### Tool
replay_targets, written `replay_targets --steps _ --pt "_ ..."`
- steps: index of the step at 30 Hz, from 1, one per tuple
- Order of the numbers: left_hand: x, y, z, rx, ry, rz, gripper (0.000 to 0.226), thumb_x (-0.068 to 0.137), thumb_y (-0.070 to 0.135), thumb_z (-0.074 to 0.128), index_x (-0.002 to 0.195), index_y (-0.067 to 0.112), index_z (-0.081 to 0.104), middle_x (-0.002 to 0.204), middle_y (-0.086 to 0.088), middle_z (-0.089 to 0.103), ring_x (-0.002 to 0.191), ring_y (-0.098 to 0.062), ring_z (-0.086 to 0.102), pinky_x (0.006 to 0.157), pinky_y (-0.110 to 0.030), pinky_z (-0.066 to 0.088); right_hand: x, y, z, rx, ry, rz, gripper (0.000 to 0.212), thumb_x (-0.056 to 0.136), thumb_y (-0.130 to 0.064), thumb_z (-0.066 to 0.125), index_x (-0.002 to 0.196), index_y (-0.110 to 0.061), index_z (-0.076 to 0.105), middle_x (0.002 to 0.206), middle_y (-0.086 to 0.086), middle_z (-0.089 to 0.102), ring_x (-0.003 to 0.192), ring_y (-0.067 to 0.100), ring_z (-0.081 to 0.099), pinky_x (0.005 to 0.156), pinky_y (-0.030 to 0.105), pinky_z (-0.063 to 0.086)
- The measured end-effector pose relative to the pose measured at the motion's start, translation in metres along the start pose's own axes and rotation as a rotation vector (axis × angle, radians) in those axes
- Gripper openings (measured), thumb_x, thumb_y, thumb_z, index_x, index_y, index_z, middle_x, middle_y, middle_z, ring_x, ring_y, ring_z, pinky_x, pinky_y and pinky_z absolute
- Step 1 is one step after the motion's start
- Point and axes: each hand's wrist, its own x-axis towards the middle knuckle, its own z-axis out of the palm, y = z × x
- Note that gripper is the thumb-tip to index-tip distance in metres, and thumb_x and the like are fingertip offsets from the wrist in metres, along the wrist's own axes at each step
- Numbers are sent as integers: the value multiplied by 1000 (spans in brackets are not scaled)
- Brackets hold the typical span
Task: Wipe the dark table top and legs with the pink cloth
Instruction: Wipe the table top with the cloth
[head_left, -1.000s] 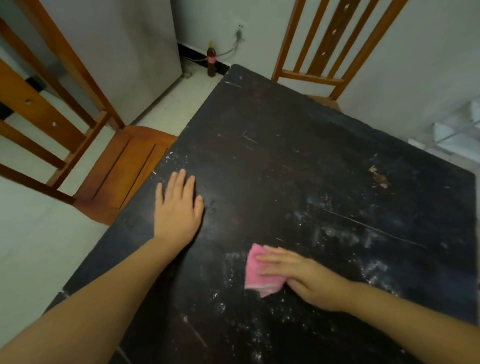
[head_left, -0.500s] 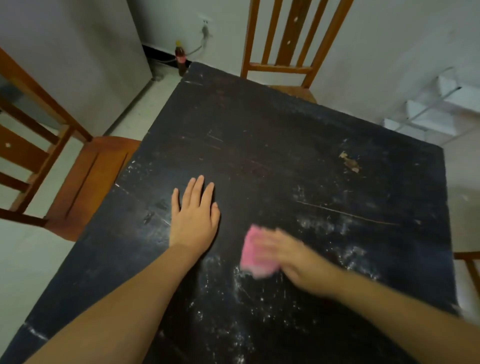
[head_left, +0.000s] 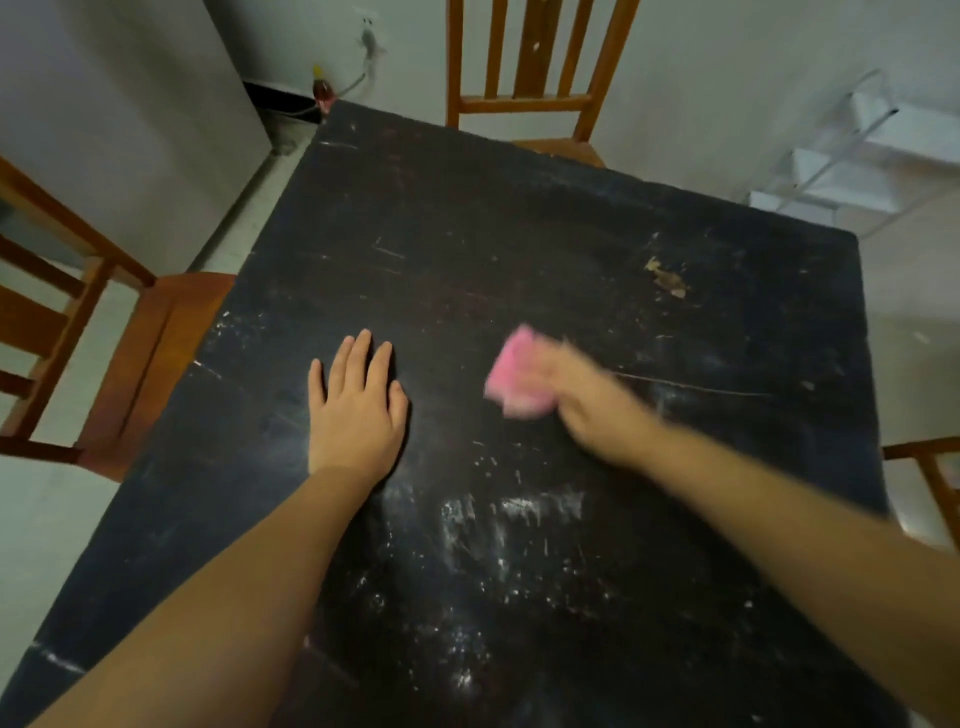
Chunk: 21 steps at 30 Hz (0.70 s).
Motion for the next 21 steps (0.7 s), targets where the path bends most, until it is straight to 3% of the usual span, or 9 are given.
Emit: replay_targets --steps 2,4,7,10,12,14,16,18,21 --pt "0 1 0 1 4 -4 47 96 26 34 141 14 31 152 -7 22 142 -20 12 114 -45 3 -70 -26 19 95 -182 -42 53 87 2 33 132 -21 50 147 -7 35 141 3 19 119 31 11" --pt "-1 2 -2 6 -5 -7 47 96 27 33 141 15 31 153 -7 21 142 -20 11 114 -45 2 -101 -40 21 168 -305 -37 59 87 8 39 132 -28 50 147 -14 36 140 -1 19 119 39 15" --pt "0 3 -3 11 -6 -11 47 96 27 33 141 15 30 153 -6 22 142 -20 11 114 -45 2 -45 -24 -19 105 -185 162 45 85 0 44 126 -11 57 134 14 54 131 21 43 113 27 28" --pt "-1 4 -2 17 2 -7 46 96 26 33 141 15 32 152 -7 23 141 -21 12 115 -45 3 19 43 -73 -38 196 276 49 82 11 42 126 -5 54 134 20 50 129 30 43 107 7 17" --pt "0 4 -2 23 2 -10 46 96 26 32 141 15 31 152 -7 23 141 -20 12 115 -44 3 31 83 -85 -97 231 367 50 84 14 41 129 -4 53 138 21 46 131 32 40 108 15 18" --pt "0 3 0 28 2 -7 46 96 27 32 140 15 31 152 -7 23 141 -20 12 115 -45 4 28 74 -68 -69 229 323 47 85 12 39 129 1 51 140 23 42 133 32 38 110 19 17" --pt "0 3 0 21 3 -4 45 96 26 33 140 14 32 152 -8 24 141 -21 13 114 -46 5 -4 39 -40 26 180 180 41 90 3 35 128 3 49 139 18 41 133 14 36 110 12 14" --pt "0 3 0 20 5 -11 45 96 25 34 140 14 33 151 -8 25 141 -22 14 114 -46 5 -59 2 -5 95 21 43 43 91 -7 32 130 -13 48 140 -1 41 135 -5 27 114 15 12" --pt "-1 4 -1 19 4 -5 45 96 25 35 139 13 33 151 -9 25 141 -23 14 114 -47 5 -130 -20 22 137 -186 -1 60 88 8 38 135 -28 46 148 -15 29 139 -7 13 117 21 5"
